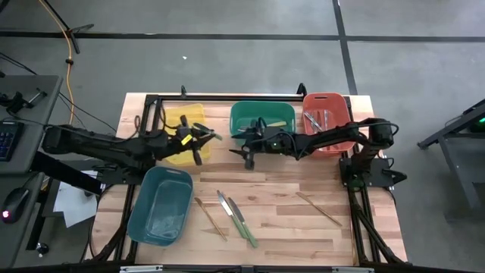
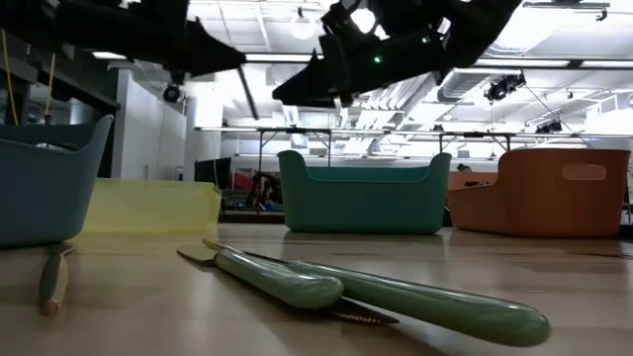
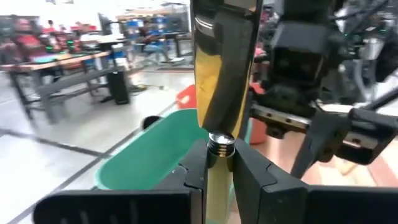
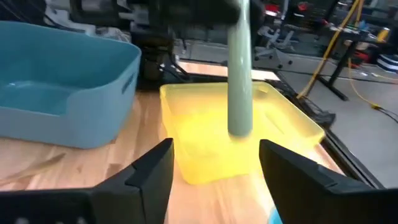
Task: Sort silverware by color (type)
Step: Put the green knife into the yellow bin
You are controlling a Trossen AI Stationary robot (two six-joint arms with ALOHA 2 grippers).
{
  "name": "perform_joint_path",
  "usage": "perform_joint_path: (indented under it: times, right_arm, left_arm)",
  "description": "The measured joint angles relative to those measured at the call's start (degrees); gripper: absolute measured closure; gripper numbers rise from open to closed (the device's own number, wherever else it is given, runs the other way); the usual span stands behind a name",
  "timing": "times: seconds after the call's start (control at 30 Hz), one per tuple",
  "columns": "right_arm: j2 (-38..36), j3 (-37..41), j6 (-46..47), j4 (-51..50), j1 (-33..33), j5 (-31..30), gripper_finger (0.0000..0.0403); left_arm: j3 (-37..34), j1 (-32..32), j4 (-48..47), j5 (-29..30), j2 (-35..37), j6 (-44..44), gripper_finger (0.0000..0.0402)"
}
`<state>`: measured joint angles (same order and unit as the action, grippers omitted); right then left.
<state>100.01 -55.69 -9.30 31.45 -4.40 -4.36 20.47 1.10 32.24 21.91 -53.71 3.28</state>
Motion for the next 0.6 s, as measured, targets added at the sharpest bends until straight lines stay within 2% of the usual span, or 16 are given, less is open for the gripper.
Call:
perform_joint_path:
  times: [0.13,0.3,0.5,0.6]
  right_arm:
    - [-2.4,3.6,0.0,0.9,-0.9,-3.4,0.0176]
    - [-6.1,10.0,2.5,4.4,-2.8,-9.5,0.018]
    - [-9.0,13.5,8.6,4.9,-4.8,-10.0,0.0181]
    - [-9.4,13.5,10.6,5.0,-5.0,-9.8,0.0181]
  left_arm:
    - [0.0,0.0,-11.2,7.5,7.0,-2.0,0.0372]
    - [0.0,0.0,-23.2,17.8,11.5,-7.1,0.0372]
    - [0.1,0.1,-24.3,19.6,12.1,-9.3,0.0372]
    - [2.0,0.8,-30.0,20.8,11.4,-14.8,0.0372]
